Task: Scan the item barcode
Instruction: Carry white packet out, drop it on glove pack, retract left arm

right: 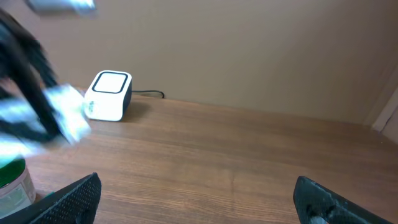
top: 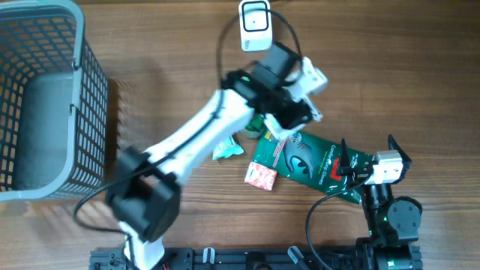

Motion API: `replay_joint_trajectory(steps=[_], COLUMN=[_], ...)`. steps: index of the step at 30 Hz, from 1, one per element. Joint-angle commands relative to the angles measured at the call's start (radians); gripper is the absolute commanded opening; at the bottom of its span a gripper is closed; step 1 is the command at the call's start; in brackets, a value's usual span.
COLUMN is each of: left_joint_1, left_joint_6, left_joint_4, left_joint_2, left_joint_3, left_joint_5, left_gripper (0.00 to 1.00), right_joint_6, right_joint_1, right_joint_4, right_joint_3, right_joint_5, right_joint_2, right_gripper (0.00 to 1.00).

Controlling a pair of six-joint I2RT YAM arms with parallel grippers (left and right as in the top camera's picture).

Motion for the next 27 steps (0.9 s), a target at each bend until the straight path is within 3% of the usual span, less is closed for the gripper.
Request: replay_joint_trajectory(steps=[1,7,11,12,15,20,24,27], left_joint_1=[-0.042,-0.059,-0.062,-0.062,-0.057,-0.008,0.003,0.003], left_joint_6=[-0.084,-0.284,-0.283,-0.283,-0.279,-0.275,-0.011,0.193], left_joint_4=[0.090,0.173,0.184,0.184,0.178,0.157,0.185,0.333], left_joint_2=[0.128,0.239,0.208,0.188,0.124,-0.074,-0.324,-0.515], left_joint_3=[0.000,0.000,0.014,0.027,0.083,0.105,0.107,0.107], left_joint_5=[0.005,-0.003,-0.025,-0.025,-0.085,-0.356,-0.539,-0.682], left_gripper=[0.48,0.44,0.69,0.98,1.00,1.00,1.00,1.00], right_joint_6=[-0.007,-0.007,-0.007,-0.007,-0.008,-0.007,-0.007,-0.007], right_joint_1=[0.003,0.003,0.003,0.003,0.003,0.003,0.003,0.003], right_joint_4=[0.004,0.004,0.004,0.004,0.004,0.004,0.004,0.004], right_joint_3=[0.000,0.000,0.000,0.000,0.000,0.000,0.000,0.000], right_joint_5=[-0.005,-0.005,-0.005,-0.005,-0.005,-0.005,-0.005,-0.005], right_joint_2=[-0.005,-0.005,-0.005,-0.005,-0.005,-0.005,-0.005,-0.005], right_gripper=[1.00,1.00,1.00,1.00,1.00,1.00,1.00,1.00])
